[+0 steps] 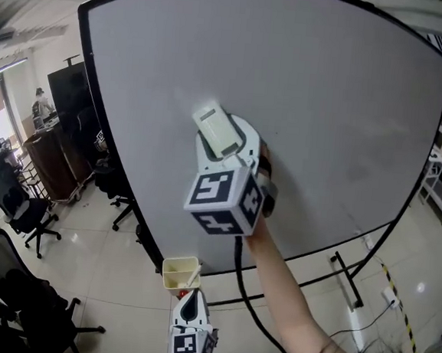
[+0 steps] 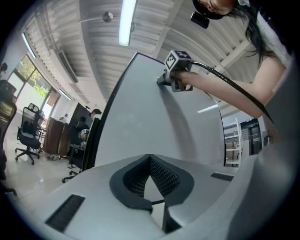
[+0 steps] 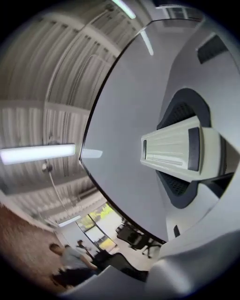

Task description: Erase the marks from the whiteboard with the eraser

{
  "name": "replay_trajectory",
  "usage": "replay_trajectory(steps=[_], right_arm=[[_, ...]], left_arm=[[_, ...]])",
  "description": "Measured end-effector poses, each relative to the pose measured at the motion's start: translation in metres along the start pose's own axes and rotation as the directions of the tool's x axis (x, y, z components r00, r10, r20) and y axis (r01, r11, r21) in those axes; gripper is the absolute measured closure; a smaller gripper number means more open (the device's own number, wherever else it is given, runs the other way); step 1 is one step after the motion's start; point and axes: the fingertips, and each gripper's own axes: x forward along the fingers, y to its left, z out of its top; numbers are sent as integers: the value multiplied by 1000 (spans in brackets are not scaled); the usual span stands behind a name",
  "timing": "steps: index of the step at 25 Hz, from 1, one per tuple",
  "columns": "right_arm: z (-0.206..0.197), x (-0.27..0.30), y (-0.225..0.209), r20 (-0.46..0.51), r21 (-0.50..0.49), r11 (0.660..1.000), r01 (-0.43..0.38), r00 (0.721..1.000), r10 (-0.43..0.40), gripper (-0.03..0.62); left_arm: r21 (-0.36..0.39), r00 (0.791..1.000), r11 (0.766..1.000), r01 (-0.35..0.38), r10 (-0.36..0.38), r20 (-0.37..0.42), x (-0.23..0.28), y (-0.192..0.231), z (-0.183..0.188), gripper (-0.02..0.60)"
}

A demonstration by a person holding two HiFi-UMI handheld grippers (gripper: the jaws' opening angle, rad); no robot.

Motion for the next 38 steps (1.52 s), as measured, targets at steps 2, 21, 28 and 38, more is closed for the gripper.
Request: replay_trajectory(steps=[2,21,28,38], right_arm=[[-21,-10,-67,-11,142,987,76,997,-75,313],[-140,-50,-156,-48,373,908,190,981,-186,313],[-89,-38,32,14,111,991,-75,997,74,315],[-215,-80,-123,-184,380,884,271,959,-215,313]], left_arm=[[2,1000,1000,2,-2,-10,-2,-4,-2,578],[88,970,966,242,-243,-6,7,-86,13,578],[87,982,978,188,-186,-31,15,-69,0,578],[73,994,993,95,-90,-69,3,-38,-13,578]])
